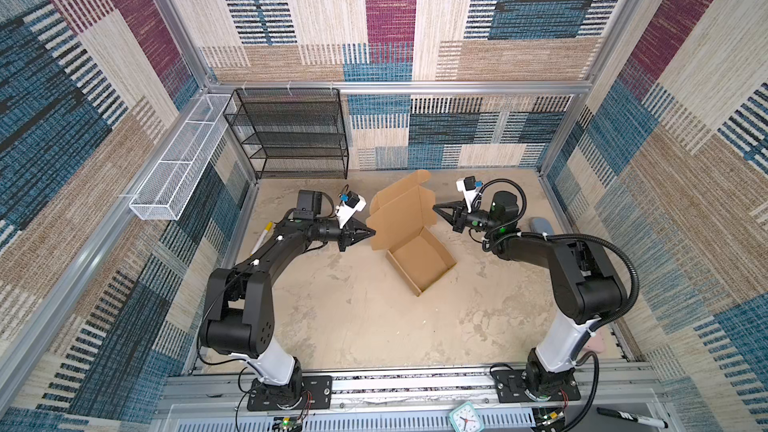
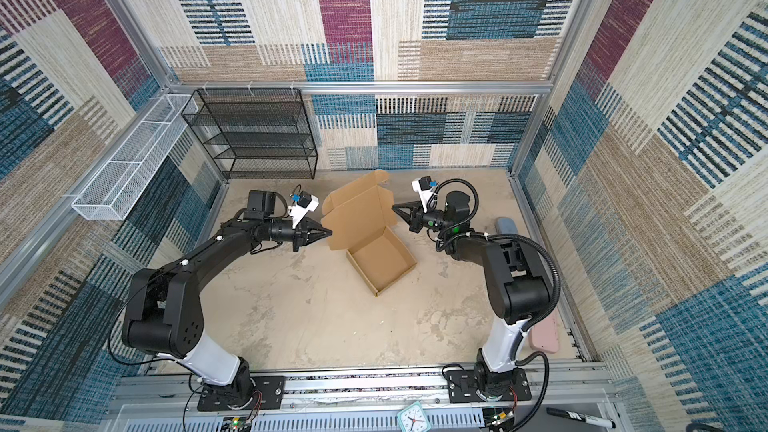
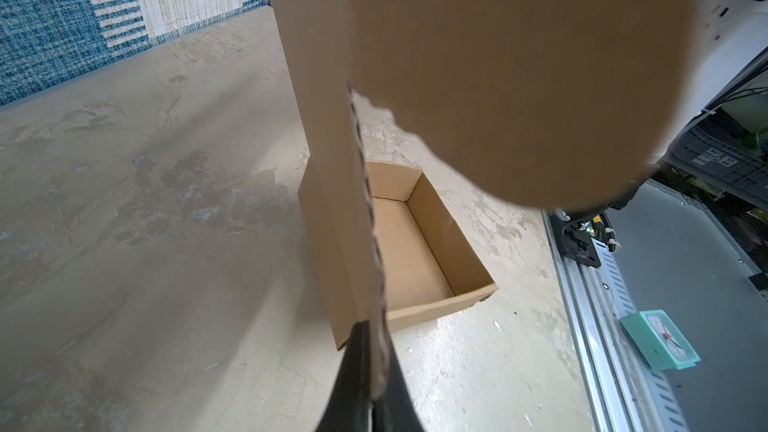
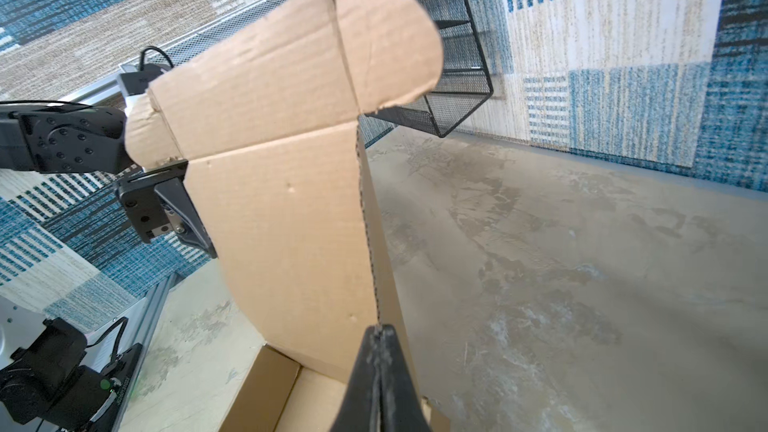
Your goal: Fold the paper box
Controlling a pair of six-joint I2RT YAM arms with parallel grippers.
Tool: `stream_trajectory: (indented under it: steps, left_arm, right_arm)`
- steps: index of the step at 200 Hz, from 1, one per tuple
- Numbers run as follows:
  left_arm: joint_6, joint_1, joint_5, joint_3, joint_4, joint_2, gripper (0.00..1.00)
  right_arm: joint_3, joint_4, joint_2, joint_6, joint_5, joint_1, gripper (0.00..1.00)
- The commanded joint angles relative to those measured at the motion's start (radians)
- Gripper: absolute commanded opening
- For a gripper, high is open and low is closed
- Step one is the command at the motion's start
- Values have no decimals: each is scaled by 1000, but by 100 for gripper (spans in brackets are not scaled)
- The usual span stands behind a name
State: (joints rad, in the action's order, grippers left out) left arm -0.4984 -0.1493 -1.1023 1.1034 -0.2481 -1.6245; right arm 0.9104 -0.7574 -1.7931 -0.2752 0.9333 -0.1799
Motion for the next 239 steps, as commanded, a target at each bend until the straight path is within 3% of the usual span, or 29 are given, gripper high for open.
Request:
stream_trajectory:
  steps: [1, 24, 41, 89, 114, 141, 201, 228, 239]
  left_arm:
    - [-20, -1, -11, 0, 15, 6, 0]
    - [-20, -1, -15, 1, 15, 5, 0]
    - [-22, -1, -20, 3, 12, 5, 0]
    - [-4, -1, 15, 1, 36, 3, 0]
    - [64, -4, 104, -17, 117, 11, 0]
    - [138, -27, 235, -30, 190, 14, 0]
    - [260, -84, 533, 66, 109, -60, 0]
    - [328, -136, 673, 32, 183, -14, 0]
    - [368, -148, 681, 11, 215, 8, 0]
  right_arm:
    - [17, 17, -2, 16, -13, -3, 15]
    - [41, 42, -19, 19, -8, -2, 24]
    - [44, 37, -21, 16, -4, -3, 25]
    - [37, 50, -5, 25, -17, -8, 5]
    - [-2, 56, 31, 53, -91, -45, 1]
    - [-40, 96, 75, 121, -249, -127, 0]
    - [-197, -20, 138, 36, -447, -181, 0]
    - [-236, -37, 153, 28, -502, -206, 0]
    - [-245, -34, 161, 26, -534, -218, 0]
